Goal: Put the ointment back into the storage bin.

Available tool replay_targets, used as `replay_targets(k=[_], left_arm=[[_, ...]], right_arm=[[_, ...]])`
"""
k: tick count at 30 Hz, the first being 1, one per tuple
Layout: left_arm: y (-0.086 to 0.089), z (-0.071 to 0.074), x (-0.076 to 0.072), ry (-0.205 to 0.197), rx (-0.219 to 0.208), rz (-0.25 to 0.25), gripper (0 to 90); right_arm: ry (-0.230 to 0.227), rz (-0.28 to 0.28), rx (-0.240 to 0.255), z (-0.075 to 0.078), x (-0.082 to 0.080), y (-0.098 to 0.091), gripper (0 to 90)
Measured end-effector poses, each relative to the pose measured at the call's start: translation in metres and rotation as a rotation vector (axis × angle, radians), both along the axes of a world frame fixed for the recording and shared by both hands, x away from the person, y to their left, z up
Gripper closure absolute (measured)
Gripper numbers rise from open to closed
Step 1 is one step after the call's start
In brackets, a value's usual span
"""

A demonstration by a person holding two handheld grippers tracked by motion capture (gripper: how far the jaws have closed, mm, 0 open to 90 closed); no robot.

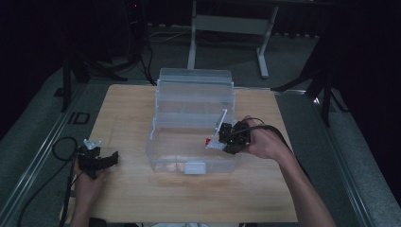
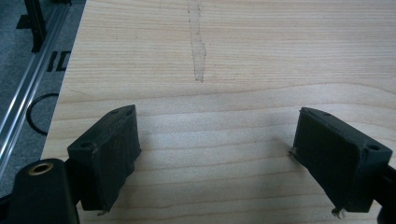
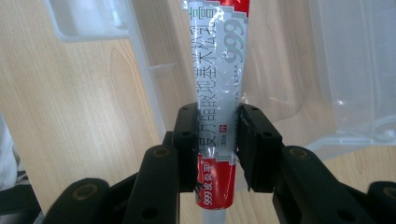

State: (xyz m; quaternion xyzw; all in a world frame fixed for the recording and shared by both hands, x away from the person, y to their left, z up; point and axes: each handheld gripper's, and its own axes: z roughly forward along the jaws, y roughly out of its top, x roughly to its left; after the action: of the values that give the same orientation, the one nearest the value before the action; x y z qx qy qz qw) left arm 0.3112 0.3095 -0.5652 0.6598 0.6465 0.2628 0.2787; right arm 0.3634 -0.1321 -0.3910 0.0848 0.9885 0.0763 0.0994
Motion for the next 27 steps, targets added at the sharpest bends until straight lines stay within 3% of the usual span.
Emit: replay_targets(k=[27], left_arm=[[-0.0002, -0.0001, 0.0000, -0.001, -0.002, 0.001, 15.0]], right_arm=[[-0.011, 0.111, -0.001, -0.0057, -0.0008, 0.0005, 69.7]])
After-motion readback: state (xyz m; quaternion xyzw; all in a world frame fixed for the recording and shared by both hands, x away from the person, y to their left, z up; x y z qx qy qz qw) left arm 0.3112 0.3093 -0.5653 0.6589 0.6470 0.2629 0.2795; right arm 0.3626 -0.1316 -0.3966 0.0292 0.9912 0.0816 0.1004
